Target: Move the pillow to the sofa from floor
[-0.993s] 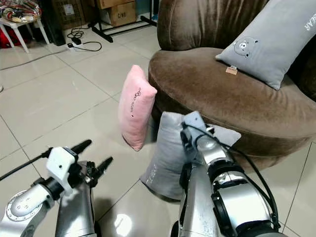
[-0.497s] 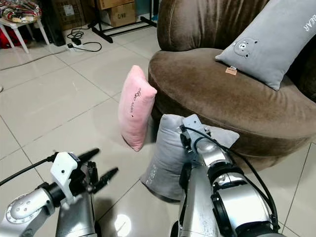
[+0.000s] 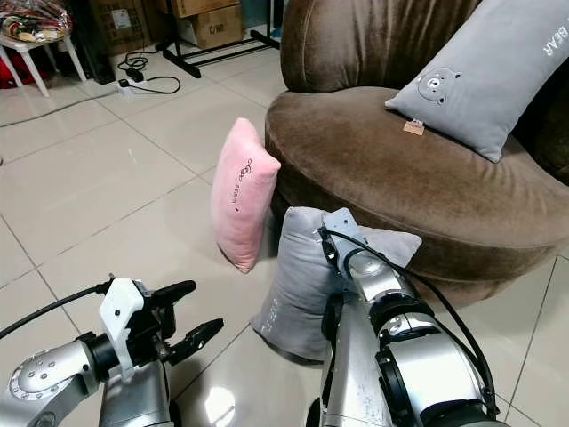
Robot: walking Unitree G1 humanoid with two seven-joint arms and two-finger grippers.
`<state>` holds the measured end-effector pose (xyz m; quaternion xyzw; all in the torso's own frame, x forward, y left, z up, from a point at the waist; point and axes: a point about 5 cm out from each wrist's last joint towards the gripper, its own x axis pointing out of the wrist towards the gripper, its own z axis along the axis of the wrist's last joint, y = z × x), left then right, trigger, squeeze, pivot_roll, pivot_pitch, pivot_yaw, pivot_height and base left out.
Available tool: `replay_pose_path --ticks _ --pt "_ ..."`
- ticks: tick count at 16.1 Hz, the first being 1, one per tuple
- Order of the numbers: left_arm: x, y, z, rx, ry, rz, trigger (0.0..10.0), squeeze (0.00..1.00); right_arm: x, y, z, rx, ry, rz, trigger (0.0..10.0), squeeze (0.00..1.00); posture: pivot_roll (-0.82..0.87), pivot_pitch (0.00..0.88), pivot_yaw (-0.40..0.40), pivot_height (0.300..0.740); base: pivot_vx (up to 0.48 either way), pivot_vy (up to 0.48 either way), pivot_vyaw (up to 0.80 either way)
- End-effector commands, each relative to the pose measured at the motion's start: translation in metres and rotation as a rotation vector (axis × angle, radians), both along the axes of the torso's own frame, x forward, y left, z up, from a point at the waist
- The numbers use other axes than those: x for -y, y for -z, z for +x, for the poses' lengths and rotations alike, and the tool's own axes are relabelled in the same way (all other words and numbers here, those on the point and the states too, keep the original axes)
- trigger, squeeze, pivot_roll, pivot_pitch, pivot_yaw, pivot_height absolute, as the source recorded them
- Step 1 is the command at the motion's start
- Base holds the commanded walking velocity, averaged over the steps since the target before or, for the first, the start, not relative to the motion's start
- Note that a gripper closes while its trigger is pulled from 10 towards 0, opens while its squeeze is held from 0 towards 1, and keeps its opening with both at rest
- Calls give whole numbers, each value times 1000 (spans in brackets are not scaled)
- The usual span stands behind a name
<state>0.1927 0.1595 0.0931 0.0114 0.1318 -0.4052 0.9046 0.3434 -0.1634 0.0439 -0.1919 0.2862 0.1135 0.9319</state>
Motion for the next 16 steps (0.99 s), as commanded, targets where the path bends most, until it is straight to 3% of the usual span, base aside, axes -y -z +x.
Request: replay_pose_path --ticks 1,9,12,13,16 --pt "-1 -1 2 -7 1 0 10000 0 0 14 -10 -71 -4 6 0 0 35 5 -30 374 0 0 0" --pt "2 3 2 -6 -8 -1 10000 0 -8 21 -17 -86 -58 11 0 0 30 0 -40 374 0 0 0" --pt "2 7 0 -50 -32 14 10000 0 -15 26 -21 -91 -94 20 0 0 29 0 -43 374 0 0 0" --pt "1 10 -3 -81 -40 20 10000 0 -23 24 -21 -67 -131 63 0 0 27 0 -46 374 0 0 0" --pt "-1 10 -2 11 -88 63 10000 0 -51 8 -16 61 -253 257 0 0 26 0 -49 374 0 0 0"
